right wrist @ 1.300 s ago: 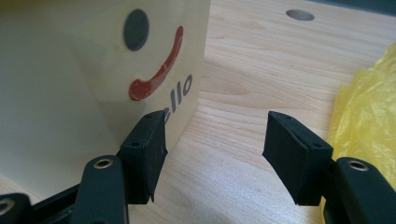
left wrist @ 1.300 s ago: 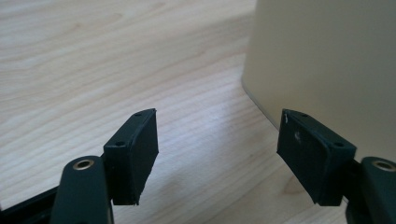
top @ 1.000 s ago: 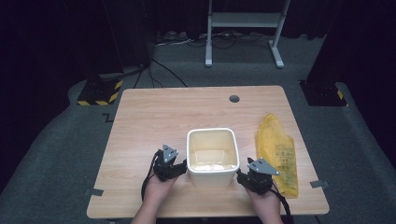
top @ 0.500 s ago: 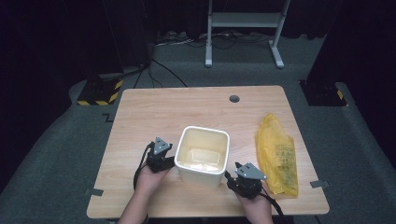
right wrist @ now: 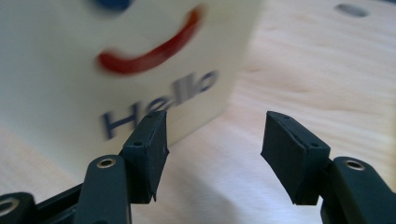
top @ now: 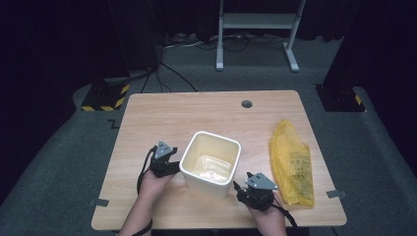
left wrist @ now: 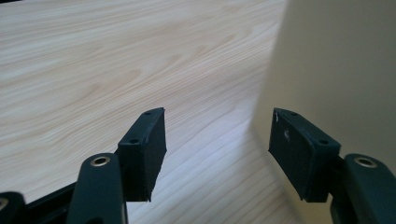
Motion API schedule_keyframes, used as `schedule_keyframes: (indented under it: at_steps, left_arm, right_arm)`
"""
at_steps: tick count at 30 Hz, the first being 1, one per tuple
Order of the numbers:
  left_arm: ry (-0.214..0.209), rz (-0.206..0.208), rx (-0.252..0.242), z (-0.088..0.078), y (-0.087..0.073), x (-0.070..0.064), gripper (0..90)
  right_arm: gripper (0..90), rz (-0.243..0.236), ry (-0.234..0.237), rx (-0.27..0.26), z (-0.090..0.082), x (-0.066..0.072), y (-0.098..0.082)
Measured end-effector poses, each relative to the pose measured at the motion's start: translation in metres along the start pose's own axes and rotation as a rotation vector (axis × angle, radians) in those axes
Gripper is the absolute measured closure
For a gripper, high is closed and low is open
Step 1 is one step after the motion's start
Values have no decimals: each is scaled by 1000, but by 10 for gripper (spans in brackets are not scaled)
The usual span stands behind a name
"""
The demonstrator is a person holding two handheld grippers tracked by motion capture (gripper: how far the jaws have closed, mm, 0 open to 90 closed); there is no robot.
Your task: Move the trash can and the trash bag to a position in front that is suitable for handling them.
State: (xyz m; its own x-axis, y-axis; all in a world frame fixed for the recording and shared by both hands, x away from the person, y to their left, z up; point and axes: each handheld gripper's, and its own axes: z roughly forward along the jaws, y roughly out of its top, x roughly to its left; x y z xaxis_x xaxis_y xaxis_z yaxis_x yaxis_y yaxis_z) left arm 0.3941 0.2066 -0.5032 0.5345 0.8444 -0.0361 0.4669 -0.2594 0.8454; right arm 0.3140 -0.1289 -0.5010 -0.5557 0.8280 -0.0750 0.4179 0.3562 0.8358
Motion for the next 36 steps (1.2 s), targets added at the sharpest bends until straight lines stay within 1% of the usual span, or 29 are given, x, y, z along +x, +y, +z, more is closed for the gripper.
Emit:
schedule_keyframes:
  at_steps: [1, 2, 3, 4, 5, 6, 7, 9, 10, 12, 13, 14, 15, 16, 18, 19, 20, 21, 22, 23, 24, 25, 26, 27, 29, 30, 32, 34, 36]
  left_arm:
    - [20, 6, 10, -3, -2, 0, 364]
    - [32, 8, 19, -4, -3, 0, 364]
    - [54, 13, 29, -7, -5, -1, 362]
    - [69, 6, 34, -9, -8, -1, 358]
    - [92, 6, 45, -11, -10, 0, 357]
    - [102, -1, 55, -12, -11, 0, 358]
    - [117, -2, 73, -14, -14, -1, 358]
    - [141, 18, 113, -15, -20, -4, 350]
    - [149, 27, 131, -15, -23, -5, 346]
    - [170, 50, 168, -17, -29, -6, 338]
    - [184, 58, 181, -19, -32, -6, 337]
    - [192, 57, 183, -20, -34, -6, 332]
    - [194, 56, 181, -20, -36, -6, 330]
    - [197, 44, 176, -21, -37, -6, 320]
    - [209, 24, 174, -23, -39, -5, 310]
    - [217, 19, 176, -25, -40, -5, 306]
    - [216, 9, 175, -26, -41, -5, 300]
    - [218, 6, 173, -27, -42, -5, 290]
    - [214, -3, 173, -28, -43, -5, 290]
    - [210, -20, 170, -29, -44, -4, 286]
    - [206, -27, 173, -31, -45, -3, 284]
    - [205, -41, 171, -31, -46, -3, 284]
    - [203, -48, 168, -32, -47, -3, 284]
    - [201, -54, 168, -32, -47, -3, 283]
    - [197, -56, 164, -33, -48, -3, 279]
    - [196, -60, 162, -34, -49, -3, 277]
    - [181, -84, 169, -35, -50, 0, 272]
    - [177, -87, 168, -35, -51, 1, 261]
    - [177, -88, 170, -35, -51, 0, 251]
  right_arm:
    - [404, 12, -23, -20, -9, -12, 5]
    - [404, 12, -23, -20, -9, -12, 5]
    - [405, 19, -33, -27, -14, -18, 6]
    - [405, 36, -49, -37, -21, -30, 9]
    - [397, 44, -72, -42, -27, -40, 10]
    - [380, 50, -94, -39, -32, -51, 11]
    - [377, 58, -104, -29, -36, -60, 11]
    - [384, 83, -162, -15, -44, -89, 6]
    - [384, 103, -184, -1, -46, -101, 2]
    - [388, 126, -241, 38, -47, -125, -8]
    - [388, 149, -260, 62, -47, -136, -13]
    - [401, 185, -282, 81, -48, -151, -21]
    - [403, 201, -294, 90, -48, -159, -26]
    - [403, 208, -304, 98, -46, -163, -29]
    - [403, 230, -305, 131, -40, -172, -37]
    - [403, 235, -300, 147, -37, -174, -40]
    - [403, 233, -288, 174, -31, -175, -43]
    - [400, 231, -262, 204, -24, -173, -44]
    - [400, 231, -262, 204, -24, -173, -44]
    - [397, 225, -249, 207, -21, -171, -44]
    - [393, 219, -232, 215, -17, -166, -43]
    - [390, 196, -207, 208, -10, -155, -40]
    - [390, 196, -207, 208, -10, -155, -40]
    - [386, 183, -202, 208, -8, -150, -38]
    - [380, 150, -171, 206, -1, -133, -32]
    - [378, 126, -154, 202, 4, -123, -28]
    - [378, 105, -146, 199, 10, -109, -24]
    - [378, 96, -151, 195, 13, -103, -21]
    - [359, 102, -146, 189, 13, -101, -20]
